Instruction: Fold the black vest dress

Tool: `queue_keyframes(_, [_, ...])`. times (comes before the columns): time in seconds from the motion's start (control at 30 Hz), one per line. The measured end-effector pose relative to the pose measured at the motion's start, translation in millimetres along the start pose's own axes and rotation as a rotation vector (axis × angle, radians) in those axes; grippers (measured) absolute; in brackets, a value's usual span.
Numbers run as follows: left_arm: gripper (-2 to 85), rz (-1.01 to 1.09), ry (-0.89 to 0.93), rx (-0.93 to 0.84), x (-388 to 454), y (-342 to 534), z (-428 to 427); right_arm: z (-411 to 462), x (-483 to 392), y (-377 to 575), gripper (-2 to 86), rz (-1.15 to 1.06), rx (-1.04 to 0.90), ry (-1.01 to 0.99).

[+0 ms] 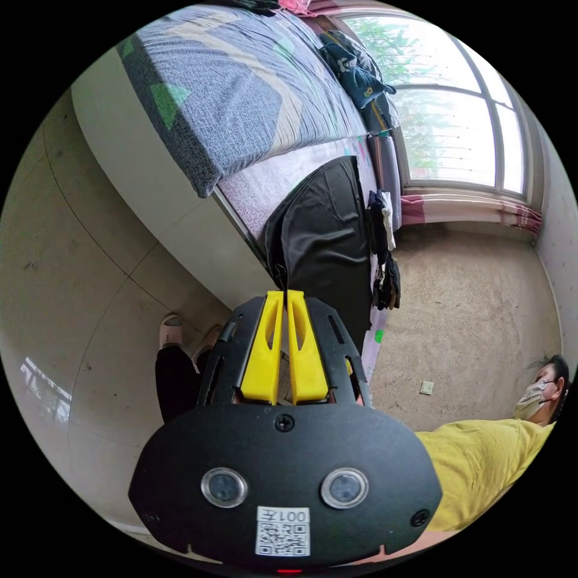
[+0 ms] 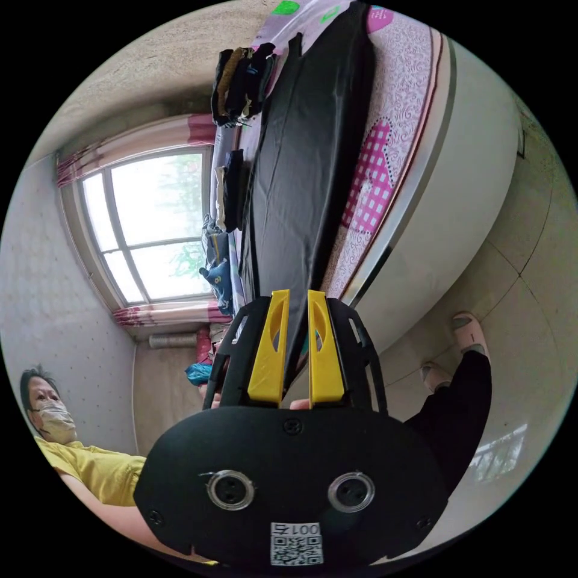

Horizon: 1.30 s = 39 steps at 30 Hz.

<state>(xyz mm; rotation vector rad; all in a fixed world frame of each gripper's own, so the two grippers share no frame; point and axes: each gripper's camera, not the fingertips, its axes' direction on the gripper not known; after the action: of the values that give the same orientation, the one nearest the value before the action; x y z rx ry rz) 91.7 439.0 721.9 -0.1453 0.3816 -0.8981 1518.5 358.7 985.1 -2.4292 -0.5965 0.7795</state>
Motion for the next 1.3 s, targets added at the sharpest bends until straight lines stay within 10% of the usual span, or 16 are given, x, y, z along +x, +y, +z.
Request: queue_keyframes(1.3, [-1.6,0.079,0.031,-0.029,16,39,-17,2,26,44,1.6,0.140,0.157,-0.114])
